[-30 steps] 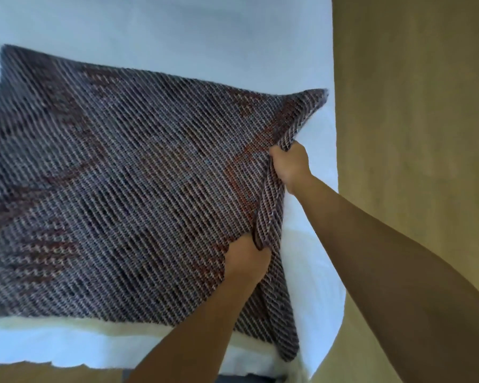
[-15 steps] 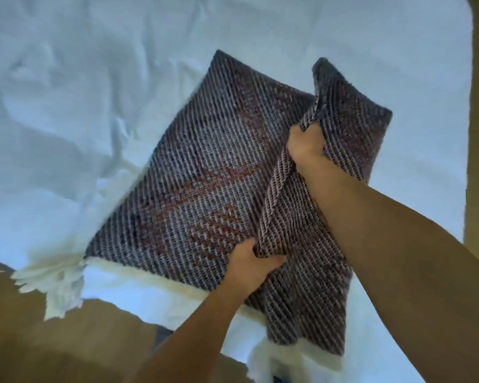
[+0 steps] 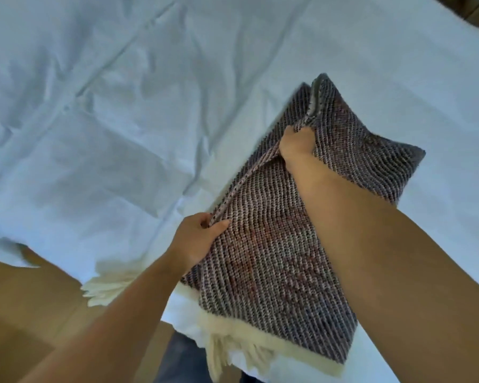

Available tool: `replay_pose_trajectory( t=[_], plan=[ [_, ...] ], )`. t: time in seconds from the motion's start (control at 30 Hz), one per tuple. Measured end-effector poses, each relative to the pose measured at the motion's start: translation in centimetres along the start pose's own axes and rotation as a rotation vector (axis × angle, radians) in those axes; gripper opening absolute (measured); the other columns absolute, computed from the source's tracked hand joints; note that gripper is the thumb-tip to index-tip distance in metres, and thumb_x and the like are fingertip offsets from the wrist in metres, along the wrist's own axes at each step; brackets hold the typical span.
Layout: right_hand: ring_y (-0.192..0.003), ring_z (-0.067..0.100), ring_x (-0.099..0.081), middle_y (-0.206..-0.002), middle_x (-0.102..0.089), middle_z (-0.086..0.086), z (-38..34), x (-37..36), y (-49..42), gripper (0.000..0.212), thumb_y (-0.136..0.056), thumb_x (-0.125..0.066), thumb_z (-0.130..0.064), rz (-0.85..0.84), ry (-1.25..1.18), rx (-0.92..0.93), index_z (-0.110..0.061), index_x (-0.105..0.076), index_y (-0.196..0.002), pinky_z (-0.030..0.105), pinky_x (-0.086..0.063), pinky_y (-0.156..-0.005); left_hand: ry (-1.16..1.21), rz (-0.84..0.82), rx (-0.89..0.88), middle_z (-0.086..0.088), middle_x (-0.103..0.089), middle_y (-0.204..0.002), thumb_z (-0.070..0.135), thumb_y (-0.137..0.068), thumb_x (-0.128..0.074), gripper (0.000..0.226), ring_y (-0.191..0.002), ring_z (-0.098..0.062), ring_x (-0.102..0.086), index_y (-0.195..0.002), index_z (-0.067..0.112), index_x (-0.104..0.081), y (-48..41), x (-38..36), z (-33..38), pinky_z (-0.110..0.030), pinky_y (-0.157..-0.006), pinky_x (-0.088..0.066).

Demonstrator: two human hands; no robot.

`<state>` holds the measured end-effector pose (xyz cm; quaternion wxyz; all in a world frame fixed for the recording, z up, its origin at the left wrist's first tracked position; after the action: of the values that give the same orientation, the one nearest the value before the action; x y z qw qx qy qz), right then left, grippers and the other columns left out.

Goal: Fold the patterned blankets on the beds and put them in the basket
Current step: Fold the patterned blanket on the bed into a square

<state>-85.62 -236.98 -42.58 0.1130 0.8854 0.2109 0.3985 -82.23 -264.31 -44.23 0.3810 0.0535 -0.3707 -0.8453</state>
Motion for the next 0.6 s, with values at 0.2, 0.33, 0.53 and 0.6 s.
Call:
replay_pose_trajectory(
  t=[0.2,0.33,0.53,0.6],
  plan=[
    [-0.11,0.034,-0.055,-0.122,-0.055,0.021,0.8,-1.7,1.8,0.043,-0.091,-0.054,-0.031,-0.062,0.004,0.069,0.003,-0.047,-0.116,0.034,-0.043,-0.092,0.115,-0.055,0.094,-0.003,-0.065,-0.073,0.041,-0.084,-0.063,0.03,-0.069,-0.02,-0.062,-0.072,0.014,-0.06,0.7,-0.2,-2.8,-0.025,-0.064,-0.042],
    [-0.099,0.032,-0.059,-0.112,-0.06,0.017,1.9,-2.7,4.8,0.058,-0.084,-0.058,-0.047,-0.196,0.305,0.112,0.001,-0.05,-0.115,0.031,-0.045,-0.082,0.272,-0.304,0.255,-0.003,-0.075,-0.088,0.037,-0.077,-0.071,0.025,-0.08,-0.02,-0.072,-0.093,0.019,-0.07,2.1,-1.5,-4.0,-0.031,-0.072,-0.053],
    [-0.047,0.022,-0.064,-0.057,-0.058,0.006,4.6,-4.7,10.3,0.035,-0.087,-0.05,-0.038,-0.579,0.603,0.063,-0.01,-0.049,-0.066,0.032,-0.055,-0.057,0.151,-0.271,0.265,-0.006,-0.073,-0.091,0.032,-0.076,-0.074,0.025,-0.08,-0.018,-0.071,-0.092,0.013,-0.067,2.8,-0.1,-5.1,-0.031,-0.073,-0.055],
    [-0.05,0.024,-0.065,-0.055,-0.058,0.008,4.9,-5.0,11.3,0.032,-0.088,-0.048,-0.027,-0.576,0.593,0.086,-0.01,-0.047,-0.061,0.03,-0.052,-0.051,-0.024,-0.23,0.211,-0.005,-0.072,-0.087,0.037,-0.074,-0.075,0.031,-0.078,-0.018,-0.069,-0.087,0.011,-0.066,2.6,1.2,-5.1,-0.032,-0.073,-0.055]
  ],
)
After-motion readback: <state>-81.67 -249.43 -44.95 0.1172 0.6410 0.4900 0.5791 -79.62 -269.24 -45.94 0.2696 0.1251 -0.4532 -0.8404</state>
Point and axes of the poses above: each hand's wrist, its own y-axis away from the middle knuckle, its own x-axis out of the back of the hand, z = x × y, the point moved 5 cm from there along -y, towards the middle knuckle
